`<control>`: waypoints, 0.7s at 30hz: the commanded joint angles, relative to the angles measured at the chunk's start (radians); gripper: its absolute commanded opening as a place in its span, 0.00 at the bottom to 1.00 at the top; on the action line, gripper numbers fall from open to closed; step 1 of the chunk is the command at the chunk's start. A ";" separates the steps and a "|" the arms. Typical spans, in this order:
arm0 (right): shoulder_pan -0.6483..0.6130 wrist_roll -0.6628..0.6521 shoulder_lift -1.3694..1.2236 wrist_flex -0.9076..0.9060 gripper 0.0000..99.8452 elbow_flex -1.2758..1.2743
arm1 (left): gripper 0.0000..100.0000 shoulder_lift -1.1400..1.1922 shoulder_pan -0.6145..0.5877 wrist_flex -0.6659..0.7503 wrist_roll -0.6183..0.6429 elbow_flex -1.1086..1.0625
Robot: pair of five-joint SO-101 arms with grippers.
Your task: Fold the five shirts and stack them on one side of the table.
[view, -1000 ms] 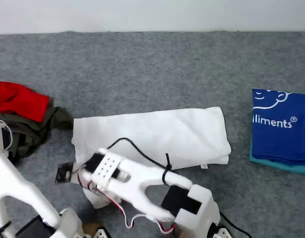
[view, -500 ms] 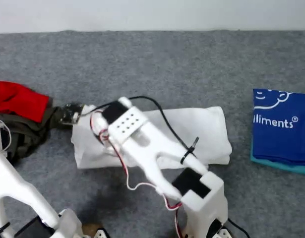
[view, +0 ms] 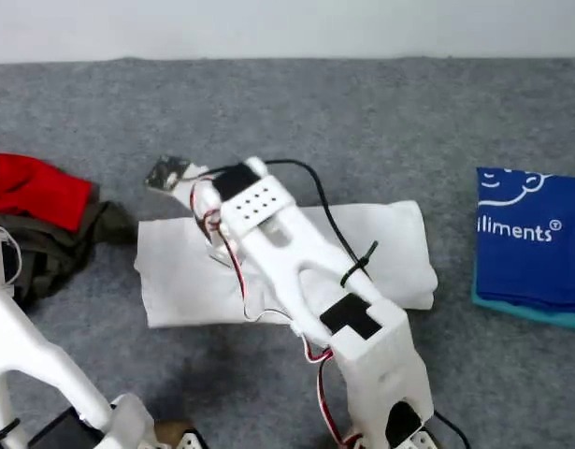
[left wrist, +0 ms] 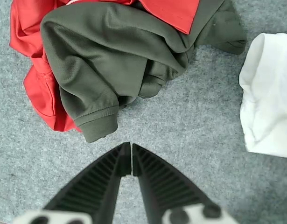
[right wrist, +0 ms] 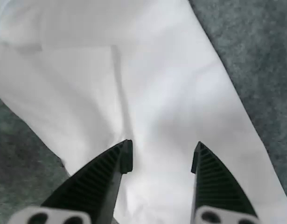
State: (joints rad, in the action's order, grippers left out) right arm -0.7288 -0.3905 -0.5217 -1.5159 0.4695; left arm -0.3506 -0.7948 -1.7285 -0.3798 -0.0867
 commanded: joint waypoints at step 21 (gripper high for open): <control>-0.343 0.028 -0.010 -0.234 0.01 0.104 | 0.02 -0.032 -0.003 0.034 -0.020 -0.096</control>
State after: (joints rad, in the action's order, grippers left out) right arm -1.0633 -0.3721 -0.5263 -1.7538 0.5708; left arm -0.3506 -0.7948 -1.7162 -0.3920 -0.1834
